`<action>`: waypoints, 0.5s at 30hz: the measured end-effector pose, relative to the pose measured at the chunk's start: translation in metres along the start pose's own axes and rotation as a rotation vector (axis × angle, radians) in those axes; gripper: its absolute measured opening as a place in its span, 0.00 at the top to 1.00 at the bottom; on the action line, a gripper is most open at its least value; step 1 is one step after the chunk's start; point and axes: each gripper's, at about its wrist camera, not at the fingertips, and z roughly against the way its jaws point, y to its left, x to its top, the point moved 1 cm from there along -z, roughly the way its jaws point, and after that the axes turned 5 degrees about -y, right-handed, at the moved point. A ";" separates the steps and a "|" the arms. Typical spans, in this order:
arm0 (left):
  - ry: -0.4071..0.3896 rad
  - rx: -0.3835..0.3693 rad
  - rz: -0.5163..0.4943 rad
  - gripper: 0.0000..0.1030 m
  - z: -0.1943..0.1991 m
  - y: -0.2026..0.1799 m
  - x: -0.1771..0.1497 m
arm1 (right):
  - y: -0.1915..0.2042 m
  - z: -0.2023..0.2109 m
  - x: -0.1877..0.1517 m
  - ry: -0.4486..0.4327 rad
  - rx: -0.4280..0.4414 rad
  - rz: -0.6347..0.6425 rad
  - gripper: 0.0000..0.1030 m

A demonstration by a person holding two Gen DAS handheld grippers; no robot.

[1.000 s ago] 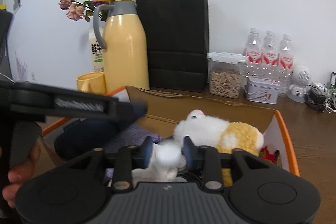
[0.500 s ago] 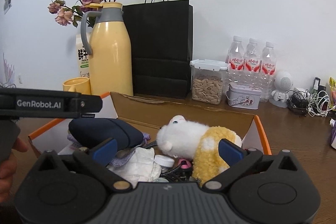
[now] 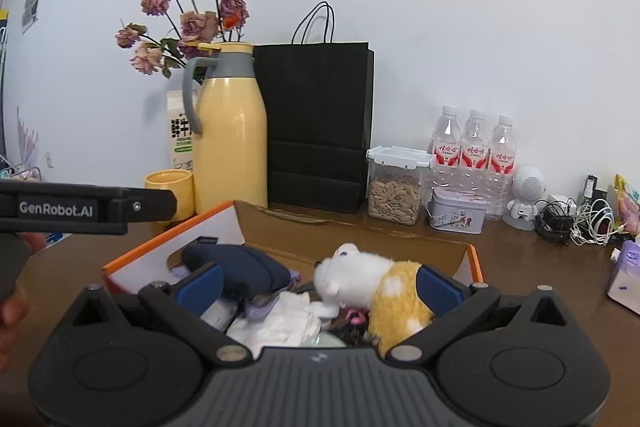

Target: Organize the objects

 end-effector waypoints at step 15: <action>0.075 0.019 -0.056 0.00 0.085 0.004 -0.036 | 0.022 0.082 -0.023 0.077 0.003 -0.073 0.00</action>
